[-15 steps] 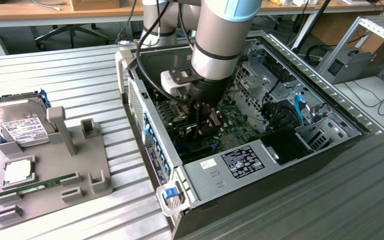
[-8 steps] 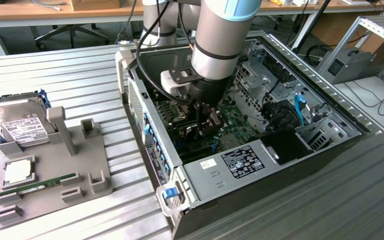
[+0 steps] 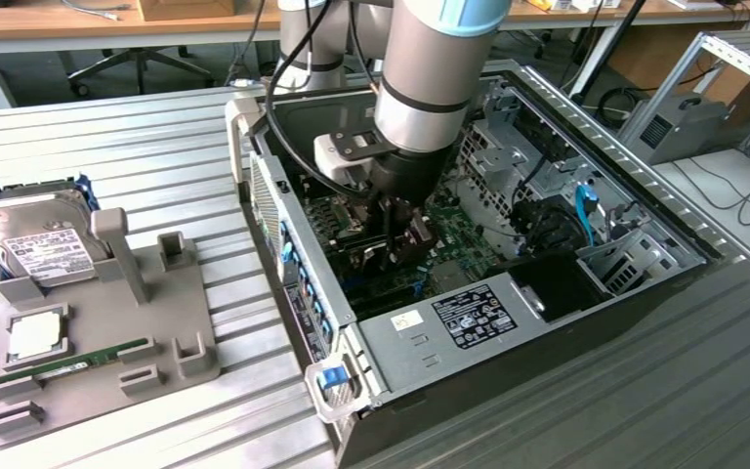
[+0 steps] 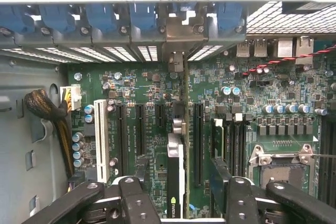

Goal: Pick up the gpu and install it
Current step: 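Insert the gpu into the slot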

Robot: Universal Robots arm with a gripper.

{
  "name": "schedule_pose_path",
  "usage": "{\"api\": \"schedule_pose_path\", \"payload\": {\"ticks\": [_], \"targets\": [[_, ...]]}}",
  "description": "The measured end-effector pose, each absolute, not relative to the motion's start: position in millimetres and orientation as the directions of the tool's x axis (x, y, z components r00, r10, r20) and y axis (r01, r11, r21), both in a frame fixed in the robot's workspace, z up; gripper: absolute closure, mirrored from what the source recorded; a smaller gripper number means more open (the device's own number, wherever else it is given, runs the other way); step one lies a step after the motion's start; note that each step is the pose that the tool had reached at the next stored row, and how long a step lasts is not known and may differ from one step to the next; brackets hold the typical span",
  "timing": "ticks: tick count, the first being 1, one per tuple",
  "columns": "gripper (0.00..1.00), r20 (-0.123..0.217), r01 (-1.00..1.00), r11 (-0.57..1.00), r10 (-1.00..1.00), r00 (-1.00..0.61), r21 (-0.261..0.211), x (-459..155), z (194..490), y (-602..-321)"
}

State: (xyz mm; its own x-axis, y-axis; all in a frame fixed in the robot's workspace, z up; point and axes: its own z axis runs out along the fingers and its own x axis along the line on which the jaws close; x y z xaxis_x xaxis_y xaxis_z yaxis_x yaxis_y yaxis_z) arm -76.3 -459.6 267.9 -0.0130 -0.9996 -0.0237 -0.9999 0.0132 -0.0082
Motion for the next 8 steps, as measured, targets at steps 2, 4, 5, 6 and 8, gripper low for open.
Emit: {"api": "schedule_pose_path", "payload": {"ticks": [2, 4, 5, 6, 8], "targets": [[0.42, -0.024, -1.000, 0.013, -1.000, -0.013, -0.008, -76.3, 270.6, -459.2], [0.42, -0.024, -1.000, 0.013, -1.000, -0.013, -0.008, -76.3, 273.2, -458.7], [0.42, -0.024, -1.000, 0.013, -1.000, -0.013, -0.008, -76.3, 275.1, -458.2], [0.42, -0.024, -1.000, 0.013, -1.000, -0.013, -0.008, -76.4, 277.7, -457.6], [0.42, -0.021, -1.000, 0.013, -1.000, -0.013, -0.008, -76.4, 284.2, -455.5]]}}
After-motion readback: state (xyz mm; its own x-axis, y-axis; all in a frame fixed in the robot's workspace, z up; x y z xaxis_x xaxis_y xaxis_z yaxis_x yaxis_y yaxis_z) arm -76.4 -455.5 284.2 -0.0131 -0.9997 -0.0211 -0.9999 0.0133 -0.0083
